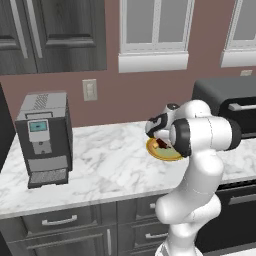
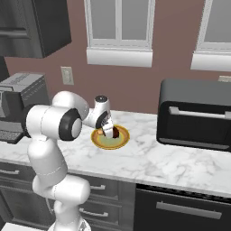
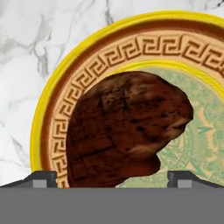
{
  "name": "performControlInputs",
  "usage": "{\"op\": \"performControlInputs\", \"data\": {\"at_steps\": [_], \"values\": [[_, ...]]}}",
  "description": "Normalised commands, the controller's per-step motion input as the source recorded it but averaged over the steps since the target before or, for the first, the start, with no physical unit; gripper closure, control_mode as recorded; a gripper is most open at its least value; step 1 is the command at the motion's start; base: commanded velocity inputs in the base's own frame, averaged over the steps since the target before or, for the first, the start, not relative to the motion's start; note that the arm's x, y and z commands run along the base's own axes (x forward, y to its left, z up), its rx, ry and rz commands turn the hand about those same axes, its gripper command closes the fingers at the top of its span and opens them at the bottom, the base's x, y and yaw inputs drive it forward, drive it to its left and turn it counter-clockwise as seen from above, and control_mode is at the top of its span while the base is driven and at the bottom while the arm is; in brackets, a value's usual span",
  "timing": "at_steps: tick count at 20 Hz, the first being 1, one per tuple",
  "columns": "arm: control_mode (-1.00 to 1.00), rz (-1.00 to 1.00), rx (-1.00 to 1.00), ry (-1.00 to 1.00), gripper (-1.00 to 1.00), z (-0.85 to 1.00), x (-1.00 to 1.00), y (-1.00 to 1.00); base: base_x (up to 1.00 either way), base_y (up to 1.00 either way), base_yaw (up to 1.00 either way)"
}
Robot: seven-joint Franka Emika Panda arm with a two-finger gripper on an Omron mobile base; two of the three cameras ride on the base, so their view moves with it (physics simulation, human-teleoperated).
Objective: Place the steak on the counter behind the older steak on the same shelf of the fridge to maintain FIFO order. Close the fridge door when finished.
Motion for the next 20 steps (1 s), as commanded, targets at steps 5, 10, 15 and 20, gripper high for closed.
{"op": "performControlInputs", "data": {"at_steps": [5,10,15,20], "values": [[-1.0,-0.09,0.03,0.0,-1.0,-0.27,0.42,0.0,0.0,0.0,0.0],[-1.0,-0.03,0.02,0.0,-1.0,-0.39,0.26,0.0,0.0,0.0,0.0],[-1.0,-0.01,0.01,0.0,-1.0,-0.46,0.02,0.0,0.0,0.0,0.0],[-1.0,-0.06,0.04,-0.02,-1.0,-0.12,-0.24,0.0,0.0,0.0,0.0]]}}
